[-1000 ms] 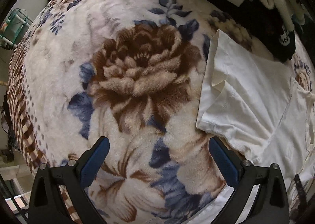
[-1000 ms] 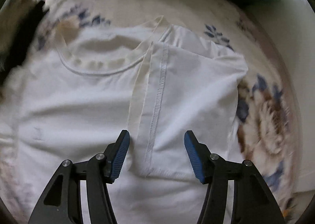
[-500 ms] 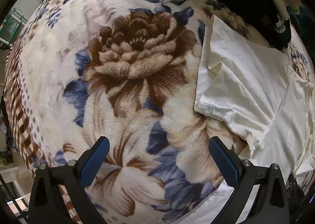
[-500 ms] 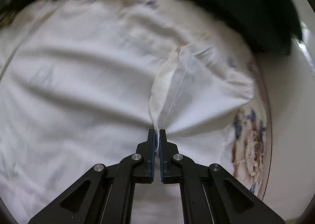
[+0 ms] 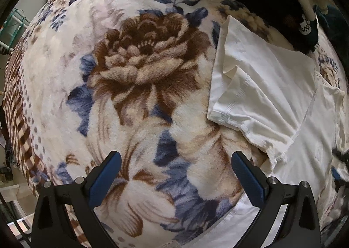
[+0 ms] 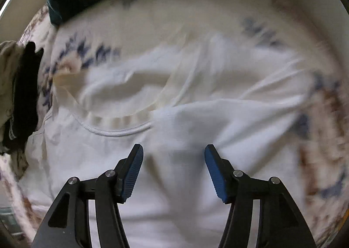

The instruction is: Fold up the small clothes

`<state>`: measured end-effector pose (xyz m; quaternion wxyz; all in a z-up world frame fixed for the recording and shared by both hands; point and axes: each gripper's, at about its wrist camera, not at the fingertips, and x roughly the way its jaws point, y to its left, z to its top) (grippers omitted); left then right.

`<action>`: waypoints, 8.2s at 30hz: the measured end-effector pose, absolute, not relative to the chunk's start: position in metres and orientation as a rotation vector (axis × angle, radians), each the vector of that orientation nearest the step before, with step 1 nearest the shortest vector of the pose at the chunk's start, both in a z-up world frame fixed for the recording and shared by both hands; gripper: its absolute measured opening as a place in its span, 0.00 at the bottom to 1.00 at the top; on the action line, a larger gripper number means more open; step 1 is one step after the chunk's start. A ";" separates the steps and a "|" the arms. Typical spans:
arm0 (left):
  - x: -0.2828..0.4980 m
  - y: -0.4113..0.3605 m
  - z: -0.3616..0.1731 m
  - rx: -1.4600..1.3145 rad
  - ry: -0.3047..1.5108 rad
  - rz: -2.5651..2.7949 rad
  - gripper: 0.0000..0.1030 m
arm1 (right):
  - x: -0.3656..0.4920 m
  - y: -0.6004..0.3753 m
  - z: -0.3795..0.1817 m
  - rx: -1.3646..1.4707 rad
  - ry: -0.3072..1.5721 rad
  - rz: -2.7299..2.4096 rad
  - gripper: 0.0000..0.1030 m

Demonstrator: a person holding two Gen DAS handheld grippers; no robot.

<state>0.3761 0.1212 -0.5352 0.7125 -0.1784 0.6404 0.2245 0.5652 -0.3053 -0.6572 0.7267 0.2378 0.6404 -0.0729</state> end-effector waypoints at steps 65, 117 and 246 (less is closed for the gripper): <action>0.400 0.162 -0.570 -1.061 1.318 0.649 0.95 | 0.392 -0.379 -0.631 0.824 1.385 -0.199 0.51; 0.430 0.019 -0.498 -0.334 1.165 0.163 0.61 | 0.579 -0.326 -0.633 0.488 1.474 0.240 0.60; 0.153 -0.119 -0.466 -0.617 1.290 -0.254 0.40 | 0.578 -0.363 -0.527 0.259 1.524 0.012 0.07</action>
